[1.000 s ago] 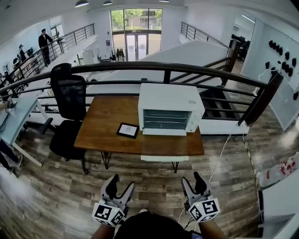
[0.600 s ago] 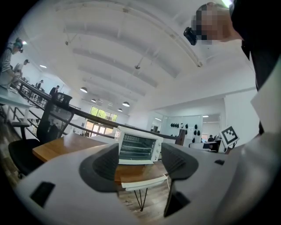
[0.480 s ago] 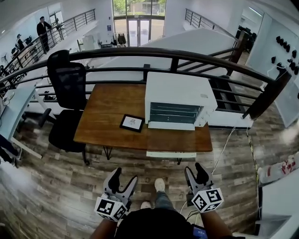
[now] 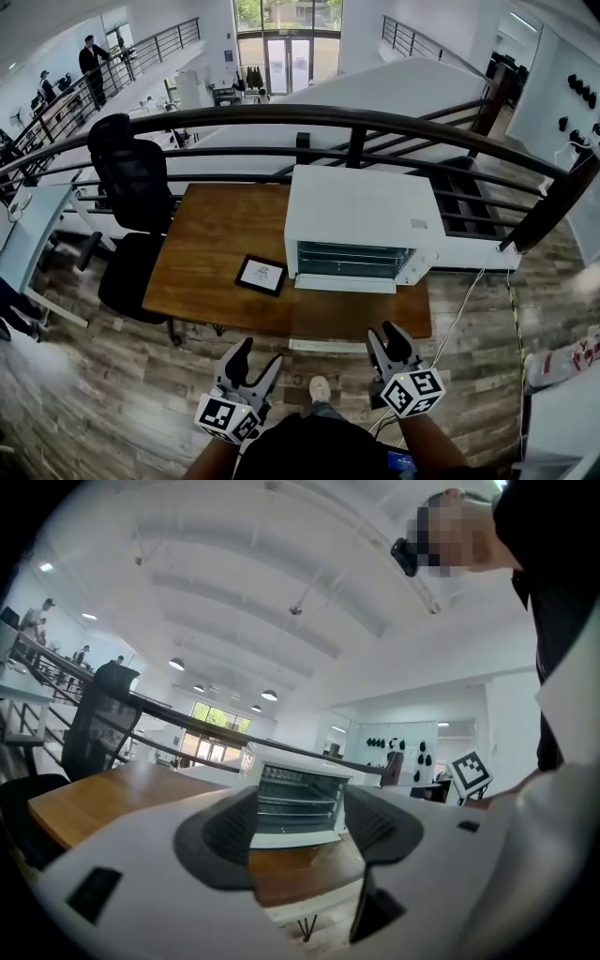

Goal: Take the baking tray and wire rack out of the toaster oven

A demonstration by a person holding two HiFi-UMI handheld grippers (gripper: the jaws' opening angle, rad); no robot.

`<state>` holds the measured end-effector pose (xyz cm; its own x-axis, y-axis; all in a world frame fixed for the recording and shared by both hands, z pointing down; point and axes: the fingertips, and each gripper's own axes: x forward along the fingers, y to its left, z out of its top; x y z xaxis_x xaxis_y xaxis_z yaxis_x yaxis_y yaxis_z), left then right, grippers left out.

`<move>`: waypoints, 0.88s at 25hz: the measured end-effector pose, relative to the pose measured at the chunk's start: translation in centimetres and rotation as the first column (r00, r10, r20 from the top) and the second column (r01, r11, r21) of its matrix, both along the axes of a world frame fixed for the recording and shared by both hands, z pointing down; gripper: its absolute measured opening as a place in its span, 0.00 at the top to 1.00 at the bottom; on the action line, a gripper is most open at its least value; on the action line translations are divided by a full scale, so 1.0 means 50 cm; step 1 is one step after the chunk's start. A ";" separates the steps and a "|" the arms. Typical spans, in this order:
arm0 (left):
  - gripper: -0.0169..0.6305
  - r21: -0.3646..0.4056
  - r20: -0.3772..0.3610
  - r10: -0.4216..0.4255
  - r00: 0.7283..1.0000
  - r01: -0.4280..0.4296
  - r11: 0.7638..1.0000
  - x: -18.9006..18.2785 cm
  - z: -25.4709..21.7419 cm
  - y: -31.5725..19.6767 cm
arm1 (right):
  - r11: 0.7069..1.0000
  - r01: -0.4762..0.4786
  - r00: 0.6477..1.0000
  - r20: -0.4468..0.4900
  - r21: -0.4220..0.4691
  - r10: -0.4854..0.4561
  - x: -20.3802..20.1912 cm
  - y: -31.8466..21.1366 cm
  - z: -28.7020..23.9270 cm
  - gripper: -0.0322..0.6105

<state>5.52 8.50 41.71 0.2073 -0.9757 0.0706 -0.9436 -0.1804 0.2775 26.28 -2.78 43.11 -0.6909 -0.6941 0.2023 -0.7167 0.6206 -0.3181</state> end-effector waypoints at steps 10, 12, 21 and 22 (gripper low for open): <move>0.52 -0.063 -0.043 0.040 0.998 -0.043 0.997 0.061 0.061 -0.188 | 0.978 -0.020 0.988 0.146 -0.208 0.051 -0.021 -0.191 0.097 0.71; 0.52 -0.075 -0.051 0.047 0.998 -0.050 0.996 0.074 0.071 -0.206 | 0.970 -0.026 0.987 0.150 -0.240 0.064 -0.034 -0.216 0.120 0.73; 0.52 -0.175 -0.085 -0.047 0.995 0.032 0.984 0.030 0.136 -0.225 | 0.902 -0.049 0.937 0.293 -0.430 0.190 -0.085 -0.346 0.210 0.72; 0.52 -0.183 -0.087 -0.058 0.995 0.042 0.982 0.025 0.140 -0.224 | 0.881 -0.045 0.917 0.329 -0.471 0.223 -0.086 -0.362 0.219 0.71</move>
<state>6.77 -2.72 48.71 0.1722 -0.9580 0.2295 -0.9195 -0.0727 0.3864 21.96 -20.85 54.04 -0.6825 -0.6812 0.2649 -0.5599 0.2542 -0.7886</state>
